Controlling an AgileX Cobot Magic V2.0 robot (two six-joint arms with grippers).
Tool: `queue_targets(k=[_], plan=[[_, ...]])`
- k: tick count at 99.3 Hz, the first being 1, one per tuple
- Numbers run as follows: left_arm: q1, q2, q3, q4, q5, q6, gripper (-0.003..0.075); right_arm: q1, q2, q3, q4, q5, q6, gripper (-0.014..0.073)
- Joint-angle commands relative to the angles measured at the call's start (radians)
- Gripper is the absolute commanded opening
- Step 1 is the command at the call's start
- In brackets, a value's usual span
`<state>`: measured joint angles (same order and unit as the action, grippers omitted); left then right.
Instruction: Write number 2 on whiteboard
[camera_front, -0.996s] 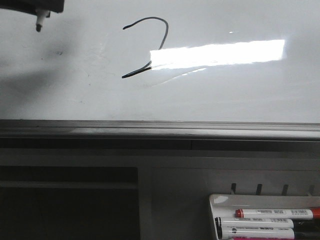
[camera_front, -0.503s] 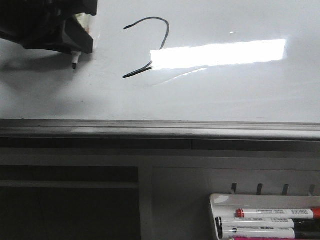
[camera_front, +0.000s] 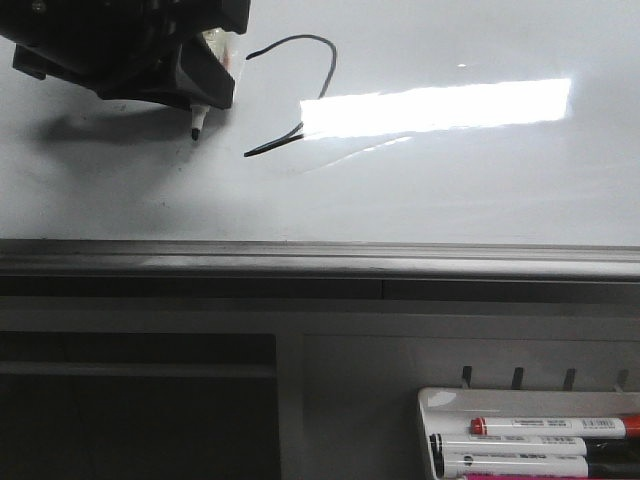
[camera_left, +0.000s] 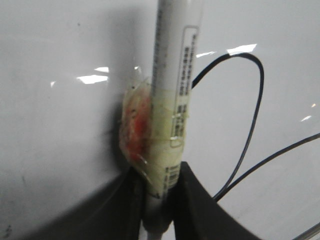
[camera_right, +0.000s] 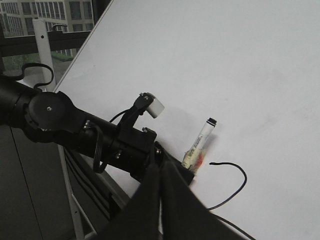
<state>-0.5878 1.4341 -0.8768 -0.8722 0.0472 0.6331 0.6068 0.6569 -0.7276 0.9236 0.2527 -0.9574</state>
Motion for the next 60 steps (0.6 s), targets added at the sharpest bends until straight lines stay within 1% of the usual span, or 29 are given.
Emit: queue_targets(k=[1,29,36,39,44,51,55,60], plan=[[0.021,0.003,-0.026,-0.037,-0.054,-0.002,-0.0006,-0.005,-0.002,-0.026,0.021,-0.048,-0.003,-0.0071],[0.022,0.003,-0.026,-0.043,-0.066,-0.002,0.0000,-0.005,-0.002,-0.026,0.022,-0.044,-0.003,-0.0071],[0.022,0.003,-0.026,-0.043,-0.068,-0.002,0.0059,-0.005,-0.002,-0.026,0.022,-0.044,-0.003,-0.0071],[0.022,0.003,-0.026,-0.043,-0.071,-0.002,0.0095,-0.005,-0.002,-0.026,0.024,-0.044,-0.003,-0.0071],[0.022,0.003,-0.026,-0.043,-0.078,-0.002,0.0181,-0.005,-0.002,-0.026,0.024,-0.044,-0.003,-0.0071],[0.022,0.003,-0.026,-0.043,-0.087,-0.002,0.0266,-0.005,-0.002,-0.026,0.029,-0.044,-0.003,-0.0071],[0.022,0.003,-0.026,-0.043,-0.092,-0.002,0.0283,-0.005,-0.002,-0.026,0.034,-0.044,-0.003,-0.0071],[0.022,0.003,-0.026,-0.043,-0.100,-0.002,0.0281,-0.005,-0.002,-0.026,0.038,-0.044,-0.003,-0.0071]])
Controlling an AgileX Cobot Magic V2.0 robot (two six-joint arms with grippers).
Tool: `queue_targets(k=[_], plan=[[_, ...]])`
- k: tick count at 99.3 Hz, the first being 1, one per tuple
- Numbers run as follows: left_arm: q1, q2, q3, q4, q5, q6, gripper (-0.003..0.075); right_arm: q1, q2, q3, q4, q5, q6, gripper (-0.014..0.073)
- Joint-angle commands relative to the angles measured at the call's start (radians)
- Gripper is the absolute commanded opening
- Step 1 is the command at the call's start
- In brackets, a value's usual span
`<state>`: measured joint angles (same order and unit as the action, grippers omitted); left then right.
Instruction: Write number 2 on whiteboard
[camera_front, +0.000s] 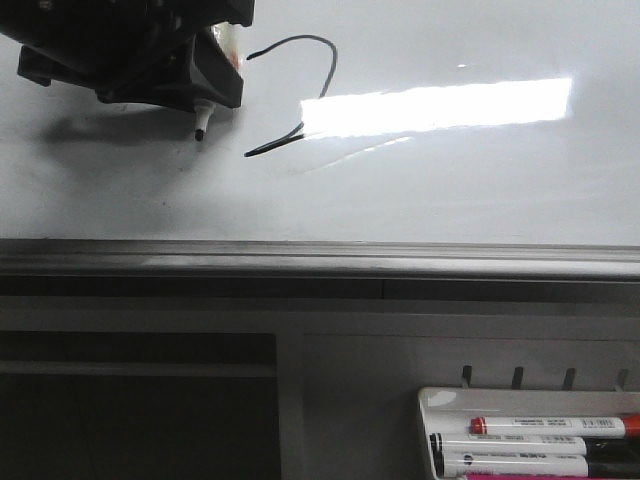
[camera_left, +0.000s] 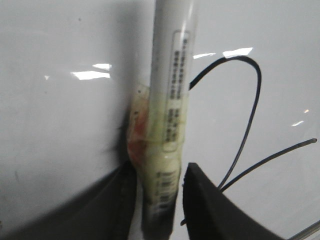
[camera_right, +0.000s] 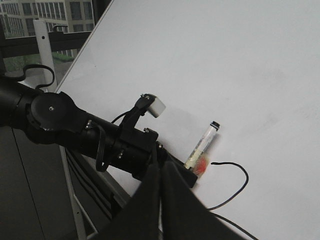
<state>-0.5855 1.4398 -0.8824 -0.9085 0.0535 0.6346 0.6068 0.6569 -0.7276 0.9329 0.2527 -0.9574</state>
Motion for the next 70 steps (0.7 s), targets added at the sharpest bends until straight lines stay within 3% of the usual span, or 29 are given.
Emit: queue_targets(k=[1,27,47,70], plan=[[0.019,-0.002,-0.020,-0.007,-0.108,-0.003,0.0280,-0.005,-0.002,-0.026,0.031,-0.044,-0.003,-0.0071],[0.019,-0.002,-0.020,-0.007,-0.113,-0.003,0.0297,-0.005,-0.002,-0.026,0.035,-0.044,-0.003,-0.0071],[0.019,-0.008,-0.023,-0.007,-0.113,-0.003,0.0554,-0.005,-0.002,-0.026,0.035,-0.044,-0.003,-0.0071],[0.019,-0.108,-0.024,-0.007,-0.117,-0.003,0.0566,-0.005,-0.002,-0.026,0.017,-0.044,-0.003,-0.0071]])
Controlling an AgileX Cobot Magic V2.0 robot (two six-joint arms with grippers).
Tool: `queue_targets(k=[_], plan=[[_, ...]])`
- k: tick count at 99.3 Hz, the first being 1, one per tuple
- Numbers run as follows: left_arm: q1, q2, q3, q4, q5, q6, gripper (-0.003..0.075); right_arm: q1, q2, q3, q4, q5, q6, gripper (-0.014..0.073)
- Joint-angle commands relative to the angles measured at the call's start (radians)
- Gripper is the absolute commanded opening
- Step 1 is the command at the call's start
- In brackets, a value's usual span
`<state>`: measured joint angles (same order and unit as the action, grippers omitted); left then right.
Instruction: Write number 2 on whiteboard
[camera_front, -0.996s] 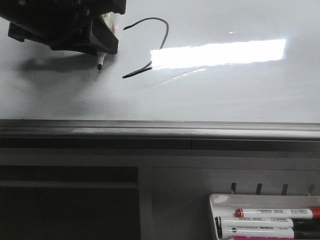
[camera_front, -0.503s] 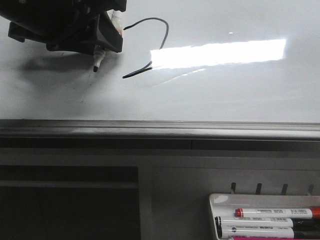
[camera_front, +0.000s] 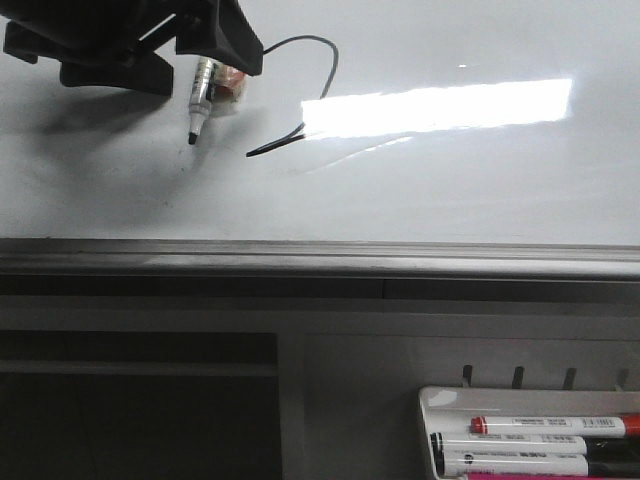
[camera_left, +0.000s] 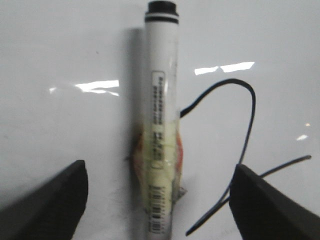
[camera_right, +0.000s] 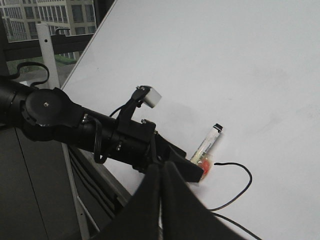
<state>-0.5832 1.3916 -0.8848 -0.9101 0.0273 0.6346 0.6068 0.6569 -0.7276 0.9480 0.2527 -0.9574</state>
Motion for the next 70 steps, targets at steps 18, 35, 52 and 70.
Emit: queue_targets(k=[18,35,52,70], plan=[[0.017,-0.256,-0.021,0.082,-0.003,-0.003,0.0564,-0.005,-0.036,-0.024,-0.042,-0.044,-0.003,-0.0071],[0.017,-0.494,0.024,0.217,0.120,-0.003,0.0414,-0.005,-0.140,0.029,-0.146,-0.043,-0.003,-0.0071],[0.017,-0.766,0.196,0.242,0.124,-0.003,0.0139,-0.005,-0.298,0.210,-0.159,-0.097,-0.003,-0.0071],[0.017,-0.987,0.380,0.261,0.116,-0.003,-0.0020,-0.005,-0.443,0.385,-0.159,-0.129,-0.003,-0.0071]])
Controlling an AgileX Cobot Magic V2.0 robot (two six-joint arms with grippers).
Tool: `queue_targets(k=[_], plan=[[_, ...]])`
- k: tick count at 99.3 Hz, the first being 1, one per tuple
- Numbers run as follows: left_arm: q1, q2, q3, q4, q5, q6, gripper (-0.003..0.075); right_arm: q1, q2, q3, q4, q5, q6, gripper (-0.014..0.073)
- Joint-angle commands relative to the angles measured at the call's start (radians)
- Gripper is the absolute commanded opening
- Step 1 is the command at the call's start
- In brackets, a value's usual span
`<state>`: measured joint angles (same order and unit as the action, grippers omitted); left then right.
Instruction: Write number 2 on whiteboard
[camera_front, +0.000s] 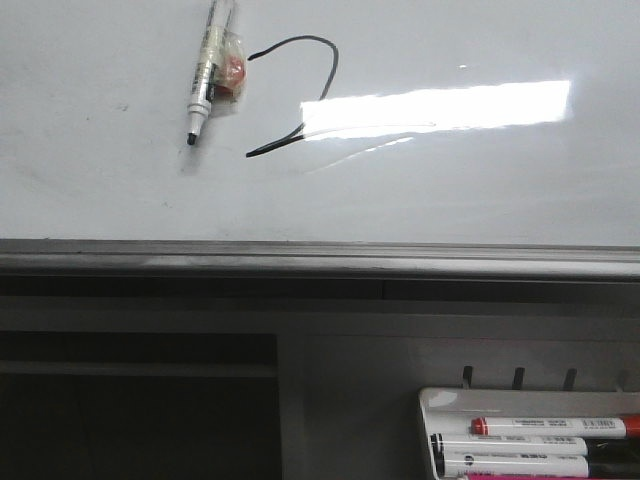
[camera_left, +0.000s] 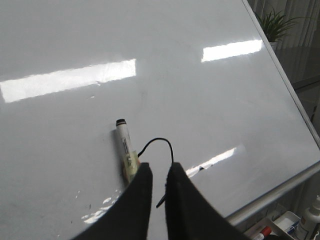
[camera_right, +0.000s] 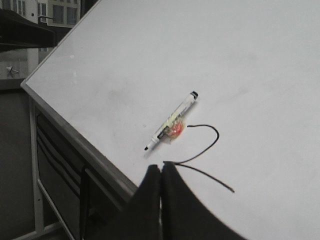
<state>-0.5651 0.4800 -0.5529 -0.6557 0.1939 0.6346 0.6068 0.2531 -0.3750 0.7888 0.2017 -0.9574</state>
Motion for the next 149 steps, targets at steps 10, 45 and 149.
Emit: queue_targets(k=[10,45,149], plan=[[-0.001,-0.149,0.112,0.007,-0.059,-0.003,-0.0020,-0.005,-0.085,0.064,0.000,-0.076,-0.003,-0.0071],[-0.001,-0.179,0.178,0.007,-0.063,-0.003,-0.0020,-0.005,-0.100,0.064,0.000,-0.068,-0.003,-0.0071],[0.388,-0.506,0.503,0.502,-0.149,-0.461,-0.0020,-0.005,-0.100,0.064,0.000,-0.068,-0.003,-0.0071]])
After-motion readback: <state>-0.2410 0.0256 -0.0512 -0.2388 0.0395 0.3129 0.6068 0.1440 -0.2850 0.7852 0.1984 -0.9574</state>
